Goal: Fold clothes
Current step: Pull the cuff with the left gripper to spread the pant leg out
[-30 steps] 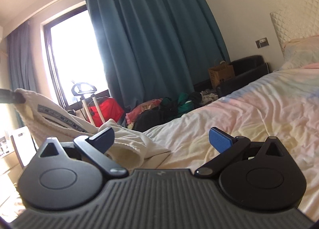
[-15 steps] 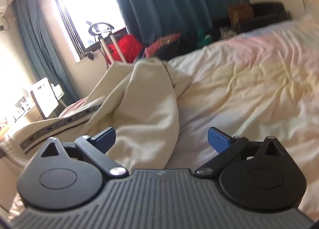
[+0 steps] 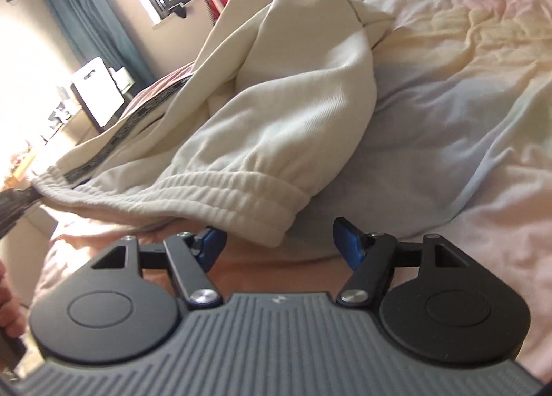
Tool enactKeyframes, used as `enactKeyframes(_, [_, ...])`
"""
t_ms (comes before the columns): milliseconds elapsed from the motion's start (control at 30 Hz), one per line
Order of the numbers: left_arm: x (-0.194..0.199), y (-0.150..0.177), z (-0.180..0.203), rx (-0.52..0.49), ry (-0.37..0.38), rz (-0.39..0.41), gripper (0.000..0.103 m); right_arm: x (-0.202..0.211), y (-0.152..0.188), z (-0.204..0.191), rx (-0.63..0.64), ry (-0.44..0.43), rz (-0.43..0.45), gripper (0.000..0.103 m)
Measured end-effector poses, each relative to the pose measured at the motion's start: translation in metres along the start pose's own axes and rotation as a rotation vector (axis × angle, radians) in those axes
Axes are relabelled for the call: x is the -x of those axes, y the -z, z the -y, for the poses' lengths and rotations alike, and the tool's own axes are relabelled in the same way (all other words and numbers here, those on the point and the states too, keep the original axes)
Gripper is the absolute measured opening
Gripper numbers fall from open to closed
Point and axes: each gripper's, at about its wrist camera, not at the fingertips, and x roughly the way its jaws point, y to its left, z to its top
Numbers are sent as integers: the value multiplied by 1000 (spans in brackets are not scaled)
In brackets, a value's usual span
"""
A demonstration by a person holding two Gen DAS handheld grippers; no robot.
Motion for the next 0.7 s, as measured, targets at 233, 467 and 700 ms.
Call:
enactKeyframes(233, [-13,0,-1,-12,-13,-26,9,-15,-4,-8,59,-5,118,70])
enactKeyframes(467, [-9,4,2,-25,2,-74,14,21,-23,-15,109,43,233,27])
enactKeyframes(700, [7,16,25,-201,78,-185,25,90,-36,-30,197,86,426,18])
